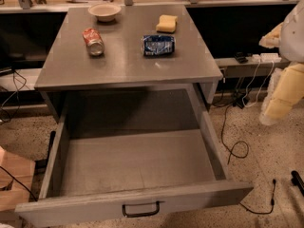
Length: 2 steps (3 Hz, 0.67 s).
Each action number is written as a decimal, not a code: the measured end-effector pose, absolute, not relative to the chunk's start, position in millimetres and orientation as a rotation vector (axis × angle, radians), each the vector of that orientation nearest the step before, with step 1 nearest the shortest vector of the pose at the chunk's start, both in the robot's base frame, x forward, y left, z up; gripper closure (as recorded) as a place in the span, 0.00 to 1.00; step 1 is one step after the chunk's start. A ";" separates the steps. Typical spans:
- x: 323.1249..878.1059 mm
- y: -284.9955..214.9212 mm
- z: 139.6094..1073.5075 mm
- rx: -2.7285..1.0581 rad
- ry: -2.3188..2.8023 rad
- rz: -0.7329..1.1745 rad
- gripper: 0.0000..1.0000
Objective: Place pepsi can into top drawer
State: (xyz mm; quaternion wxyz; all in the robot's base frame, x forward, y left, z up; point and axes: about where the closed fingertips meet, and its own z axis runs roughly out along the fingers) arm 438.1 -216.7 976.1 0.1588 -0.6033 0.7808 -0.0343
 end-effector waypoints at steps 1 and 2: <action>438.4 -216.4 976.8 -1.725 2.230 -0.100 0.00; 450.3 -211.9 981.2 -1.763 2.203 -0.134 0.00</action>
Offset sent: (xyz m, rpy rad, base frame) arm 0.0269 0.0090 0.0061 -0.0608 -0.0102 0.0676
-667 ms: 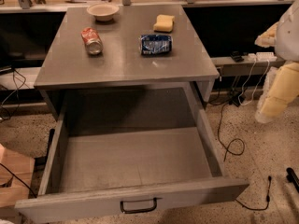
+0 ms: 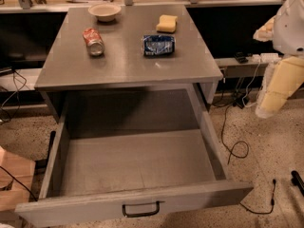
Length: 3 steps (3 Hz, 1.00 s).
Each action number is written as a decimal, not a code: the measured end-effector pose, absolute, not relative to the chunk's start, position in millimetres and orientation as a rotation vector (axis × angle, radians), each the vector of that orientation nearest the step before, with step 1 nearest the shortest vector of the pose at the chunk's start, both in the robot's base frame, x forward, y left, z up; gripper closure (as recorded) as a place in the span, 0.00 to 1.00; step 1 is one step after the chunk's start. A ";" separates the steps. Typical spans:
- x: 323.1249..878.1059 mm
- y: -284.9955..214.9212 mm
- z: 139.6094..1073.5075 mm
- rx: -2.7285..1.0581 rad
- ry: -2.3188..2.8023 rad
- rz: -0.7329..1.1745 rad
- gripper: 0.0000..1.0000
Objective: Place pepsi can into top drawer
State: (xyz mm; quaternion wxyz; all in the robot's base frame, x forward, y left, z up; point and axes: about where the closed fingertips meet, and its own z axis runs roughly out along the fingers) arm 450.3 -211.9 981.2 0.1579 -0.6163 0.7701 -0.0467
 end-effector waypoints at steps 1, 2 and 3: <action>481.6 -202.6 986.7 -1.818 2.149 -0.169 0.00; 539.6 -181.9 992.8 -1.837 2.062 -0.141 0.00; 582.9 -164.4 998.8 -1.821 1.995 -0.088 0.00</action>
Offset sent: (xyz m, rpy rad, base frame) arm 0.1425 0.0431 0.0191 0.0484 -0.0770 0.1483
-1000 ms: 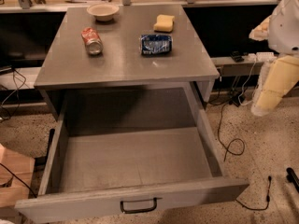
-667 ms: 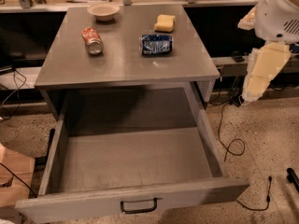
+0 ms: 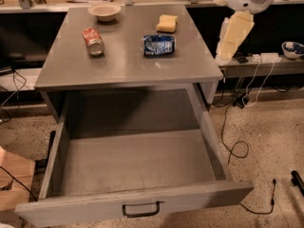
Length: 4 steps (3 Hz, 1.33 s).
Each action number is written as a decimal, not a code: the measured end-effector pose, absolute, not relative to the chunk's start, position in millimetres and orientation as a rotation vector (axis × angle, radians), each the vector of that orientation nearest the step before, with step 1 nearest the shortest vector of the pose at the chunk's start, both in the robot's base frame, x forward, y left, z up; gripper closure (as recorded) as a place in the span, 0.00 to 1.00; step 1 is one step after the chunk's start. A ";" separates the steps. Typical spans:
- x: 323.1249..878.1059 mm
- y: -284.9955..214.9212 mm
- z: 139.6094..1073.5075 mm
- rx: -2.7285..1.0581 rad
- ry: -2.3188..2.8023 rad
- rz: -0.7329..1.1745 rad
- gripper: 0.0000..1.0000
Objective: Place pepsi can into top drawer
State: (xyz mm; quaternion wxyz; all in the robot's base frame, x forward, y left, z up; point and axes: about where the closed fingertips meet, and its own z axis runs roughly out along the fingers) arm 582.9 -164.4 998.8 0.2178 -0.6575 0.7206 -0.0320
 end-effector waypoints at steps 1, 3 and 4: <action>633.0 -145.1 1004.2 -1.798 1.951 -0.081 0.00; 642.7 -142.4 994.8 -1.763 1.973 -0.058 0.00; 659.4 -135.7 971.4 -1.738 2.013 -0.020 0.00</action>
Offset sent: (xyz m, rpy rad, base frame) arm 0.0385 0.0147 0.0019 0.0234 -0.0180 0.0101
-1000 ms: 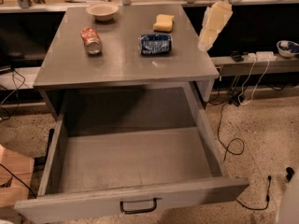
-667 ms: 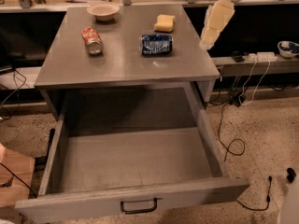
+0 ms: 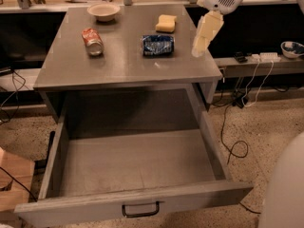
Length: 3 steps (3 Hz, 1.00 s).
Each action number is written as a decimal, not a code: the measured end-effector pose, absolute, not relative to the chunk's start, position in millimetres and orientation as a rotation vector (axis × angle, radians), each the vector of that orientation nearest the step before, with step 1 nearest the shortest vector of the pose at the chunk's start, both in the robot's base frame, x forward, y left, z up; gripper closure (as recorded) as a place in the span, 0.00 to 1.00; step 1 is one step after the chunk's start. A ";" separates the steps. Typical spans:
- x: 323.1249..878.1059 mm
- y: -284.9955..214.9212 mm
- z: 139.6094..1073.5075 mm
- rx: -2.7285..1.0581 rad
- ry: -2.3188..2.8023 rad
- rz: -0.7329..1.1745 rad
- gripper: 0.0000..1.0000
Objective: Place pepsi can into top drawer
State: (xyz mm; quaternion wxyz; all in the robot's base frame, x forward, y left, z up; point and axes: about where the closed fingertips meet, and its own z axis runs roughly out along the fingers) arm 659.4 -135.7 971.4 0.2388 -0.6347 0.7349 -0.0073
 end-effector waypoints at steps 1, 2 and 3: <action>691.1 -120.3 930.9 -1.735 1.999 0.075 0.00; 706.6 -112.2 911.0 -1.740 1.988 0.110 0.00; 741.8 -77.5 880.3 -1.768 1.955 0.158 0.00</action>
Offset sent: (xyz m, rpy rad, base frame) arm 0.0644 0.0276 -0.0770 0.1000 0.0586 0.0486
